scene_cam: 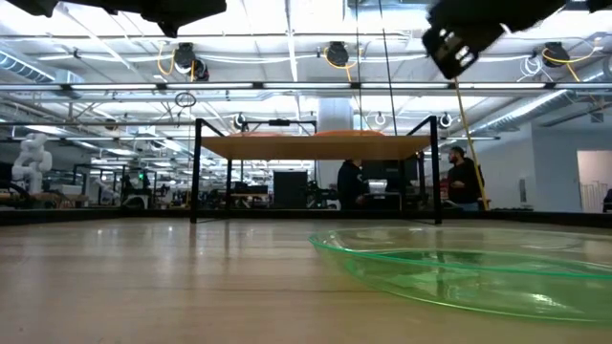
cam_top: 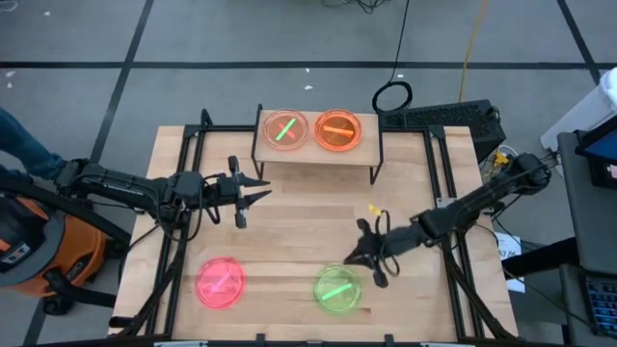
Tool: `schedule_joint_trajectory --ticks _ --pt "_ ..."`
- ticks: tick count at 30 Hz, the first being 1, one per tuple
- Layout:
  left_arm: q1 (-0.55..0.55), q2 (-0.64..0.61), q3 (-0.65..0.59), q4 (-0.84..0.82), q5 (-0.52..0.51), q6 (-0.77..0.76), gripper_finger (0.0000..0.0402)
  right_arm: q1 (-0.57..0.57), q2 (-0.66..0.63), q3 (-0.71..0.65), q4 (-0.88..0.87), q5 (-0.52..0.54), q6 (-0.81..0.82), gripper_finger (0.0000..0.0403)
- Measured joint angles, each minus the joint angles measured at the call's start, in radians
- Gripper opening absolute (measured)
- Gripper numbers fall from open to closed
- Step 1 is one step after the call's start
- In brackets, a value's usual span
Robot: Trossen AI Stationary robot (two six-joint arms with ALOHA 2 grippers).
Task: Place and stack plates onto a shelf
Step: Stack the green plate on top of the green plate on the shelf
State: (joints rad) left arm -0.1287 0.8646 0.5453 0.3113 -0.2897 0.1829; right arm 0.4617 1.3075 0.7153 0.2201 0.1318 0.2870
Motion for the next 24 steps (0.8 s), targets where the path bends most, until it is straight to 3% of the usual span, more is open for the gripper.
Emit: schedule_joint_trajectory --ticks 5,16,24 --pt "0.002 0.000 0.000 0.000 0.001 0.003 0.0104 0.062 0.057 -0.001 -0.104 0.053 -0.034 0.0059" --pt "0.037 0.000 0.000 -0.003 0.000 -0.026 0.0104 0.172 0.242 -0.001 -0.028 0.052 -0.085 0.0202" --pt "0.040 0.000 0.000 -0.011 0.000 -0.054 0.0104 0.242 0.289 0.000 -0.107 0.105 -0.146 0.0235"
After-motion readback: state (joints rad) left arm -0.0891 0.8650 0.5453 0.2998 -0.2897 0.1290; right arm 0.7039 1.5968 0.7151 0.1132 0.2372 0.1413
